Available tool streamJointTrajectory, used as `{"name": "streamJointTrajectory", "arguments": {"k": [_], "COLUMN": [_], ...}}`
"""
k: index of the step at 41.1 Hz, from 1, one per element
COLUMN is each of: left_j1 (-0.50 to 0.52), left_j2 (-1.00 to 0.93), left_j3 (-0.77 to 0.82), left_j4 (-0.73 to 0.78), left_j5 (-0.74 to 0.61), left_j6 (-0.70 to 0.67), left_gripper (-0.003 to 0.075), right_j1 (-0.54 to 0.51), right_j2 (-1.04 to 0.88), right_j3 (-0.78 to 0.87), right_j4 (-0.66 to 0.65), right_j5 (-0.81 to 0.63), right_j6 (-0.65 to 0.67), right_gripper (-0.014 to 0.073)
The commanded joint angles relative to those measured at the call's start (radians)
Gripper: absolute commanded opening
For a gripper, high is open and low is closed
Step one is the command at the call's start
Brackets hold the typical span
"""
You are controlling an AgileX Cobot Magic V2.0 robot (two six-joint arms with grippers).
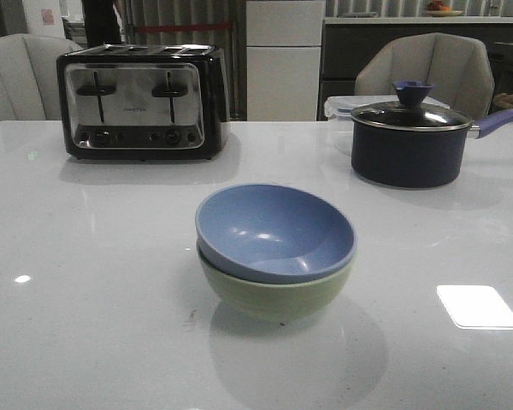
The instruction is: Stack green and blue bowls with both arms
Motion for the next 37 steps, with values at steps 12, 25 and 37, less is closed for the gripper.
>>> {"name": "streamJointTrajectory", "arguments": {"k": [12, 25, 37], "left_j1": [-0.009, -0.009, -0.009], "left_j2": [-0.022, -0.022, -0.021], "left_j3": [0.003, 0.003, 0.003], "left_j4": [-0.010, -0.010, -0.010], "left_j5": [-0.098, -0.098, -0.098], "left_j6": [-0.010, -0.010, -0.010], "left_gripper": [0.0093, 0.0093, 0.0093], "right_j1": [-0.001, -0.001, -0.030], "right_j2": [-0.004, -0.004, -0.052], "right_j3": [-0.027, -0.027, -0.009], "right_j4": [0.007, 0.007, 0.016], "right_j5": [-0.057, -0.057, -0.060], "right_j6": [-0.010, -0.010, -0.010], "right_gripper": [0.0028, 0.0028, 0.0028]}}
